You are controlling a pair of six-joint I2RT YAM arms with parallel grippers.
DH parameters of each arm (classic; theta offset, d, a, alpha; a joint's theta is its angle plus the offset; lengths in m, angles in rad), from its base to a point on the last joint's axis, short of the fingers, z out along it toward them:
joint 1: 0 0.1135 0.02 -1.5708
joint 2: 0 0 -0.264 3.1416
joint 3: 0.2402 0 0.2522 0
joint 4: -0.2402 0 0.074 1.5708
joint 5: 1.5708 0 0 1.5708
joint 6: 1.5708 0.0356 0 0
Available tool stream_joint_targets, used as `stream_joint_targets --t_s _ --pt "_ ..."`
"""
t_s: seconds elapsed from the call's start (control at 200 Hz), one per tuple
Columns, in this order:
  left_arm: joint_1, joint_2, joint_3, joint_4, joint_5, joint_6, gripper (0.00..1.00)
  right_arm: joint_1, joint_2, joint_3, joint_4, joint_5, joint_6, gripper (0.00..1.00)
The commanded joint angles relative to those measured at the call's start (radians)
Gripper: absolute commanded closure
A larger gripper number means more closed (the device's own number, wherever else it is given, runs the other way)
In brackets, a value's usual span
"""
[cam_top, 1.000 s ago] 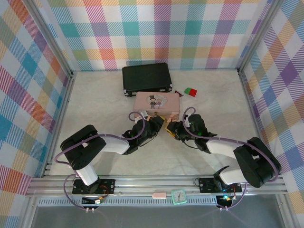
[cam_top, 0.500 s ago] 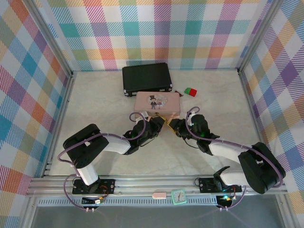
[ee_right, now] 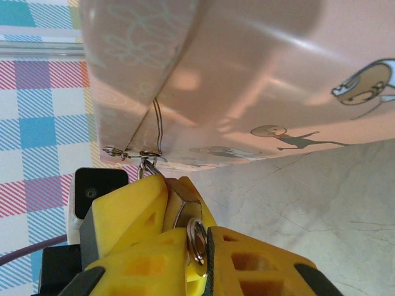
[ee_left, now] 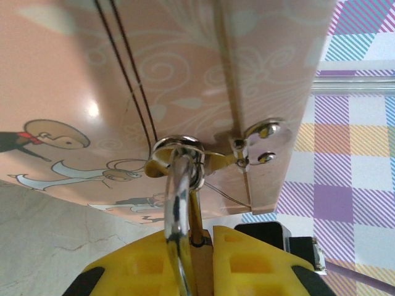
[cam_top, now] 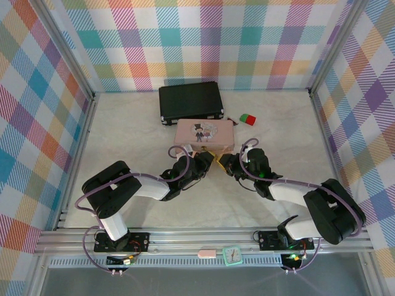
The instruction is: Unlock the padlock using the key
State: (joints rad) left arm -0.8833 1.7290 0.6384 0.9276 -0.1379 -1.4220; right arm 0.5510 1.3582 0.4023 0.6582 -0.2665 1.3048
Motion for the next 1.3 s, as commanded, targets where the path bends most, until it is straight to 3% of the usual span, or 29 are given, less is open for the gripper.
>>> stream_joint_targets --t_s 0.0,0.245,0.535,0.67,0.81,1.04,1.295 --pt "-0.014 -0.004 -0.002 0.138 0.016 -0.006 1.00 -0.001 0.012 0.015 0.050 -0.006 0.008 0.90" --pt "-0.014 0.011 -0.008 0.192 0.031 -0.001 1.00 -0.002 0.030 0.031 0.053 -0.011 -0.012 1.00" --pt "-0.022 0.065 0.006 0.294 0.088 0.006 1.00 -0.002 0.077 0.090 0.035 -0.044 -0.012 1.00" --pt "-0.022 0.106 -0.013 0.424 0.124 0.083 1.00 -0.043 0.102 0.105 0.048 -0.130 0.150 1.00" --pt "-0.020 0.124 -0.015 0.435 0.173 0.193 1.00 -0.101 0.094 0.098 0.063 -0.236 0.425 1.00" --pt "-0.017 0.150 0.006 0.445 0.227 0.375 1.00 -0.112 0.147 0.114 0.337 -0.254 0.838 1.00" --pt "-0.019 0.188 0.021 0.449 0.263 0.469 1.00 -0.112 0.112 0.158 0.388 -0.182 0.952 1.00"
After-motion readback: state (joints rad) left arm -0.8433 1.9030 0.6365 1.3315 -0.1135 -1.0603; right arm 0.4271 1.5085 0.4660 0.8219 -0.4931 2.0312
